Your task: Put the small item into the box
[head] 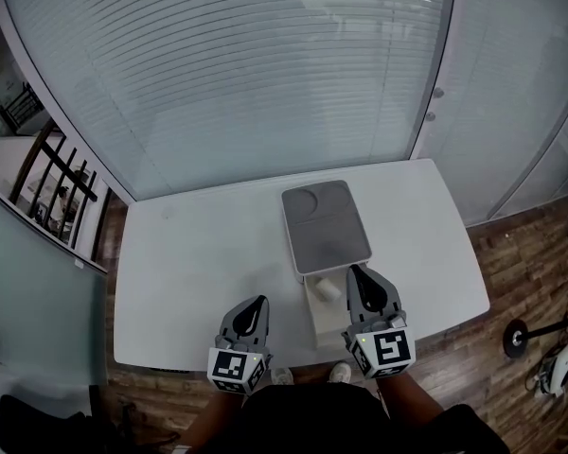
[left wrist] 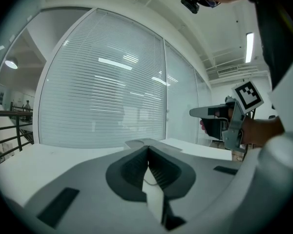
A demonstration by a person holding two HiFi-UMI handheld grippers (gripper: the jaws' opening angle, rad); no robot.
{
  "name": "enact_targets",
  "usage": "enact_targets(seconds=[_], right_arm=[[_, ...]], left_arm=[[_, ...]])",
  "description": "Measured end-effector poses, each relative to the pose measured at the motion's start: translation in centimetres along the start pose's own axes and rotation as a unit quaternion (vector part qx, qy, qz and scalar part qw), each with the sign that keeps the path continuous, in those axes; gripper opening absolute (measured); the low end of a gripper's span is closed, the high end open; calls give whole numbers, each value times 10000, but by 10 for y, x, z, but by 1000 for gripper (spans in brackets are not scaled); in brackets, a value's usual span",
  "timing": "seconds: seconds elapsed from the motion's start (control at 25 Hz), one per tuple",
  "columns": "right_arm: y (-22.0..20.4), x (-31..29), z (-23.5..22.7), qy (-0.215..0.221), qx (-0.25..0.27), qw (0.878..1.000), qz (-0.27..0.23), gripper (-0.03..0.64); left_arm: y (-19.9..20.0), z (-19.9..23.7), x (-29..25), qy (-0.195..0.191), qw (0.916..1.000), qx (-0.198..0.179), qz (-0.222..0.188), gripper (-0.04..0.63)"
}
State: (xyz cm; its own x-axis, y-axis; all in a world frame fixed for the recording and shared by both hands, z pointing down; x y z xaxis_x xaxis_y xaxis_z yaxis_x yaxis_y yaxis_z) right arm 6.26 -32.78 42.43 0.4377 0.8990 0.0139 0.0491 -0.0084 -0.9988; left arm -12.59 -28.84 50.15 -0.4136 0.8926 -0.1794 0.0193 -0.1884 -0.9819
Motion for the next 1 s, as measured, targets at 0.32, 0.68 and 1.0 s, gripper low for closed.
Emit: enact_targets(seconds=[0.32,0.68,1.0], right_arm=[[-1,5,4,133,-162,9998,-71,5],[-15,12,-1,77,114,9998,170,3],[-17,9,-4,66,-17,9996,280,3]], left_arm=[[20,1,0,94,9996,63,-247,11],[14,-10,-4,-75,9998,-11,-162,11],[15,-12,-6,-43,9999,-31,-162,11]])
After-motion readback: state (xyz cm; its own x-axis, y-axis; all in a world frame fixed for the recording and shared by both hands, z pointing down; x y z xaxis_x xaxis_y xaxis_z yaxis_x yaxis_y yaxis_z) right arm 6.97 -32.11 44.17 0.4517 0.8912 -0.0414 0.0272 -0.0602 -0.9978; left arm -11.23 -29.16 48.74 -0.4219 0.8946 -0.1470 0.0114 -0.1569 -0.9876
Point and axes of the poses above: the fingertips, and each gripper's own axes: x backward along the fingers, z to its left, y out of its top, the point moved 1 cm from there along x, backward along the fingers, and after that the axes turned 1 degree about y, right-handed, at the moved point
